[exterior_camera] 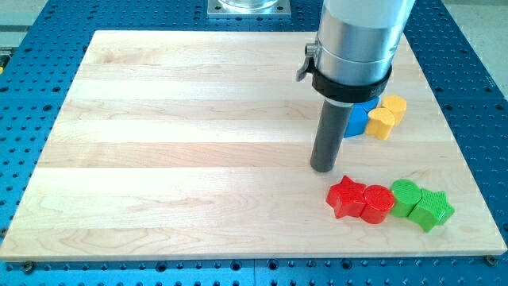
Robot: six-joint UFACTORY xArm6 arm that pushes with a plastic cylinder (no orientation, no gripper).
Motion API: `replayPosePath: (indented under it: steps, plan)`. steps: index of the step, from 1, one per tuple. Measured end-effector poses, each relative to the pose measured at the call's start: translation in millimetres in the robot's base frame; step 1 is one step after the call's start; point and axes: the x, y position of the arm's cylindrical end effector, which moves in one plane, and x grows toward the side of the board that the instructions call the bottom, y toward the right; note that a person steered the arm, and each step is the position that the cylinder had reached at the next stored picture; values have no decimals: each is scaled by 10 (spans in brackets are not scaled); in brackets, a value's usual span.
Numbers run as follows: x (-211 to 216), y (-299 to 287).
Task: Place your arm at the top of the green circle
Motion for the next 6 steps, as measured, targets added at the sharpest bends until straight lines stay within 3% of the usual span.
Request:
replayPosePath:
  steps: [2, 4, 5, 6]
  plan:
    - [72, 10]
    - [74, 767]
    - [35, 771]
    - [35, 1348]
